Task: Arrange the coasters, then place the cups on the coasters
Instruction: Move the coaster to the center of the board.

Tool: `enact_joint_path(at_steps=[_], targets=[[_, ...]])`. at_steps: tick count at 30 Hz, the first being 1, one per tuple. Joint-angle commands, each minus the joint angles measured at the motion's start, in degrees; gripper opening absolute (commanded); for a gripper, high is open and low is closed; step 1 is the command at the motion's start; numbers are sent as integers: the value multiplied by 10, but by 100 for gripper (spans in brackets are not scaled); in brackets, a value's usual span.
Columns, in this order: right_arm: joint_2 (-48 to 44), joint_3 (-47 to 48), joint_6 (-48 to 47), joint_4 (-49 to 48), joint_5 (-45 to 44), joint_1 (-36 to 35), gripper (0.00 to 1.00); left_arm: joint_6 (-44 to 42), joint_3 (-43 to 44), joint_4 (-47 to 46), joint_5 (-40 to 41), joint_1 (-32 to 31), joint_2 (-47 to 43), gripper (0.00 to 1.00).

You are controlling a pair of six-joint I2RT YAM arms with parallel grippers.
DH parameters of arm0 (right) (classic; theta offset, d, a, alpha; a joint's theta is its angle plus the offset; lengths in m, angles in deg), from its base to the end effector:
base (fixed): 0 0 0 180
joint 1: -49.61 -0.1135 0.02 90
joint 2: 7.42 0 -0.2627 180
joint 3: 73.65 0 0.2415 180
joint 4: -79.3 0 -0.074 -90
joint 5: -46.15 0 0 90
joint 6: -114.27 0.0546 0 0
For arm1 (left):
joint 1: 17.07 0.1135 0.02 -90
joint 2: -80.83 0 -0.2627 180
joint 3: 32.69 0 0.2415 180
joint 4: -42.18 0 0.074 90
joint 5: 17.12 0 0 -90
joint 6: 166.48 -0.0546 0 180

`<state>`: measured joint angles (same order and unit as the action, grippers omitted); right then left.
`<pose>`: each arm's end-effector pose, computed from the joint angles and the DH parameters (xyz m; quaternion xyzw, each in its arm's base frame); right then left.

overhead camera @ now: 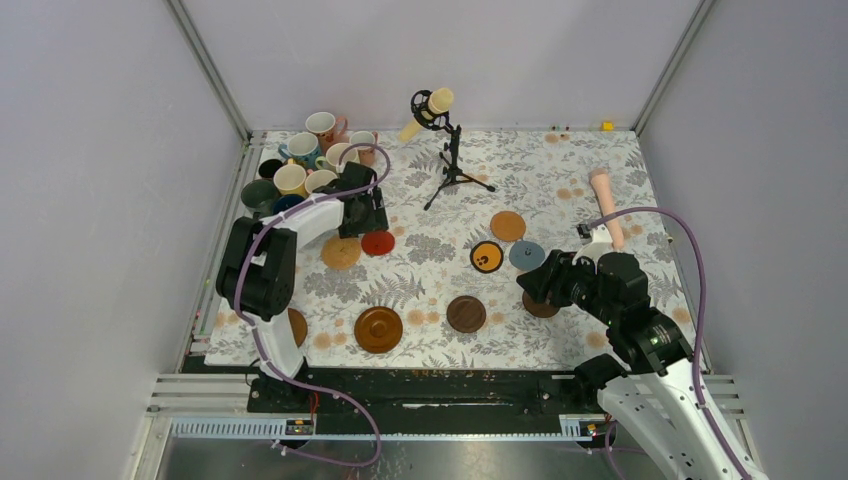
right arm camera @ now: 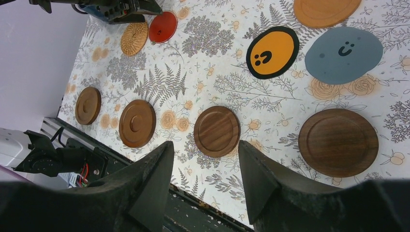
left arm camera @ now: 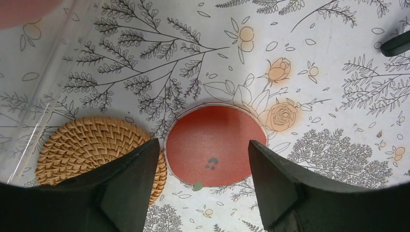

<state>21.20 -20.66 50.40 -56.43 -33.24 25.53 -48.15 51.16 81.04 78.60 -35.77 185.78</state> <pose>0.1141 0.0620 0.2955 -0.0385 0.8160 0.3112 0.4857 0.3591 -0.1158 0.1693 -0.0939 0.9601 -0.0591 0.2566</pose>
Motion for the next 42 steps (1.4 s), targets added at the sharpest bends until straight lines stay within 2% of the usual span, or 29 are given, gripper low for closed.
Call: enact_joint_path(at_steps=[1, 4, 12, 42], targets=[[2, 18, -7, -1, -4, -4, 59, -9, 28, -19, -28, 1, 15, 68], [1, 22, -11, 3, -6, -4, 59, -14, 49, 12, -25, 1, 35, 66], [-7, 28, -12, 16, -11, -4, 59, -9, 30, 24, -2, -1, 25, 65], [-25, 22, 29, 16, -21, -4, 58, 41, -32, -30, -110, -76, -9, 63]])
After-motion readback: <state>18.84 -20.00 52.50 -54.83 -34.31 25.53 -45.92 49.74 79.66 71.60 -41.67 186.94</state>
